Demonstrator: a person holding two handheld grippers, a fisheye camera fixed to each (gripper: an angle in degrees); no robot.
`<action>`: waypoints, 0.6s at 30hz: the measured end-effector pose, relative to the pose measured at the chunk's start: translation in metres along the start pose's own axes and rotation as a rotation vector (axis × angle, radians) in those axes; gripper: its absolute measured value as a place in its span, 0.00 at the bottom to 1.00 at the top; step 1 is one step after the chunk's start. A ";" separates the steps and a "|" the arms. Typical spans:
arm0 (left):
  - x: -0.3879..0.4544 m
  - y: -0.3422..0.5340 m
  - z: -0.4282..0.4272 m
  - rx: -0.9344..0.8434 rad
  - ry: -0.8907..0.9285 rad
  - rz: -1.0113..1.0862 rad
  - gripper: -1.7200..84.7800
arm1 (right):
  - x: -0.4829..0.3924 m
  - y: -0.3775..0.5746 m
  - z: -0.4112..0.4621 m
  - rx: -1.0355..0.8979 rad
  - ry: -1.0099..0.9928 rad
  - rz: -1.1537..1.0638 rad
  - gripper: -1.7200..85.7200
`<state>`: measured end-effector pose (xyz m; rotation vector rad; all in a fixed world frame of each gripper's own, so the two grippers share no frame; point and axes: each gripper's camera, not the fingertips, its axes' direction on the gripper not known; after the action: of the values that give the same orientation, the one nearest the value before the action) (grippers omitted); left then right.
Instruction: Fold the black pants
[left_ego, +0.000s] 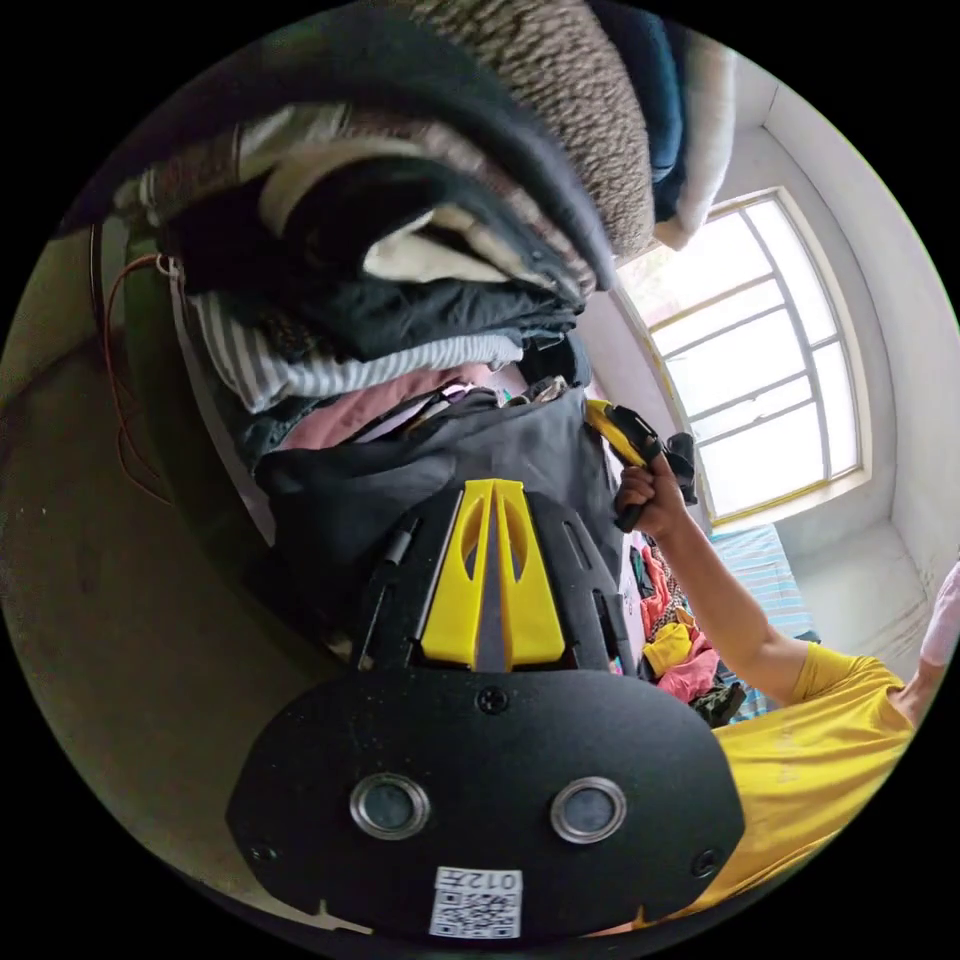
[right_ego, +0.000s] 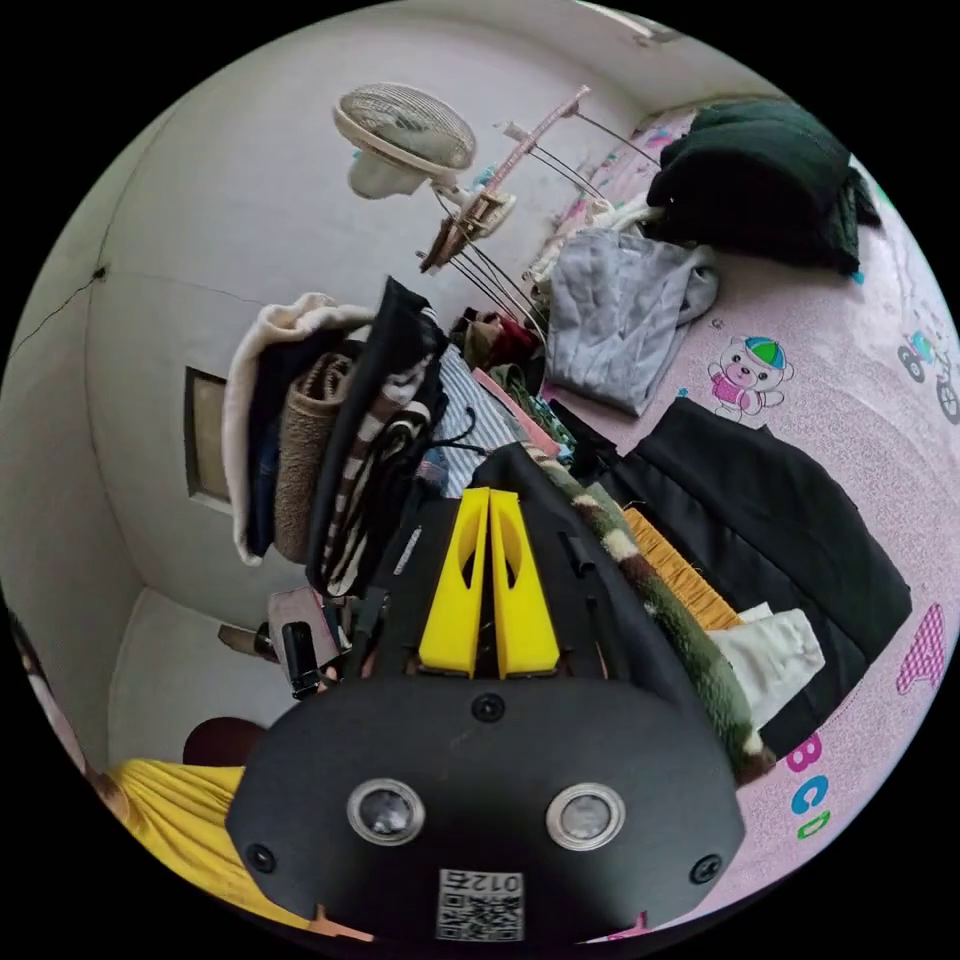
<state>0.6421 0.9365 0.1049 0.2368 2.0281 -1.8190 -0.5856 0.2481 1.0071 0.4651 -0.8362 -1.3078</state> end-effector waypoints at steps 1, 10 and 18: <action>0.019 0.001 -0.014 0.036 -0.005 0.033 0.02 | -0.012 0.009 -0.016 0.037 -0.030 -0.037 0.03; 0.139 0.020 0.002 -0.210 -0.362 0.302 0.02 | -0.072 0.096 -0.023 -0.046 0.328 -0.299 0.02; 0.203 0.044 0.021 -0.157 -0.535 0.478 0.02 | -0.134 0.140 0.036 -0.107 0.817 -0.657 0.02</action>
<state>0.4789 0.8936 -0.0184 0.1498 1.5587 -1.2546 -0.5268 0.4151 1.0948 1.1499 0.0957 -1.5487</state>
